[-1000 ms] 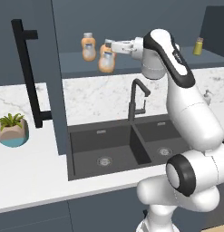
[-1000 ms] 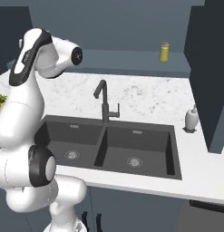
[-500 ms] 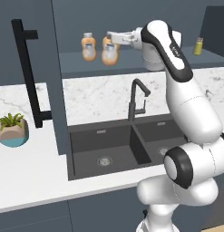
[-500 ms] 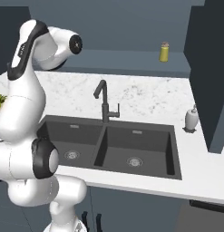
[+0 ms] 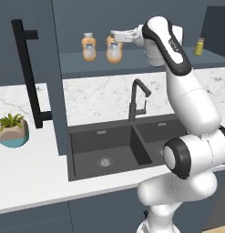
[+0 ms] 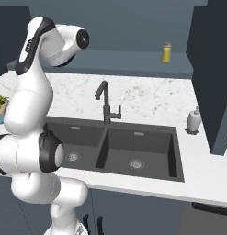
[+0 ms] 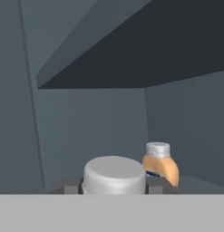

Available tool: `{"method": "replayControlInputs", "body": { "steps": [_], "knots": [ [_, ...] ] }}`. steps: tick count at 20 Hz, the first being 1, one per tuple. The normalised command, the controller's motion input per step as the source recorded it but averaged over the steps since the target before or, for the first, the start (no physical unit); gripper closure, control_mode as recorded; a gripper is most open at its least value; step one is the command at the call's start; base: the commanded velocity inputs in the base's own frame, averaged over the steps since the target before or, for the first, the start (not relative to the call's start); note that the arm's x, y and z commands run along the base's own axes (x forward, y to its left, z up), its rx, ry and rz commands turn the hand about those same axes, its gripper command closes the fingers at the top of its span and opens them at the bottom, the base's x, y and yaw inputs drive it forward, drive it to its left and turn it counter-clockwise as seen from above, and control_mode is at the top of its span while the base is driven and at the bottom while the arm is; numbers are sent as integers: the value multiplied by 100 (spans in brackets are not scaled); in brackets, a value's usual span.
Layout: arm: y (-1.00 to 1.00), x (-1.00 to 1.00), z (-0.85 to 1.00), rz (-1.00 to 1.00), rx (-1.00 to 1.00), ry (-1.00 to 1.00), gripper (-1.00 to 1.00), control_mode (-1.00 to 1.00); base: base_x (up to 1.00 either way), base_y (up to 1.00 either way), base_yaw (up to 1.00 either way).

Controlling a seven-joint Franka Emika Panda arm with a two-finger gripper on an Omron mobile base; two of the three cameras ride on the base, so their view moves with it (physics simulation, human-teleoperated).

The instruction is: Put the shaker and condiment bottle from the counter next to their counterparts in the cabinet.

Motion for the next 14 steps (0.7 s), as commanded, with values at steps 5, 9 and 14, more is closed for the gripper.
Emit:
{"method": "replayControlInputs", "body": {
  "steps": [5,9,14],
  "knots": [
    [-20,2,-32,-8,0,-3,100,-100,0,0,0],
    [-23,0,-12,-6,0,-7,100,-100,0,0,0],
    [-7,0,-16,-4,0,-4,100,-100,0,0,0]
  ]
}}
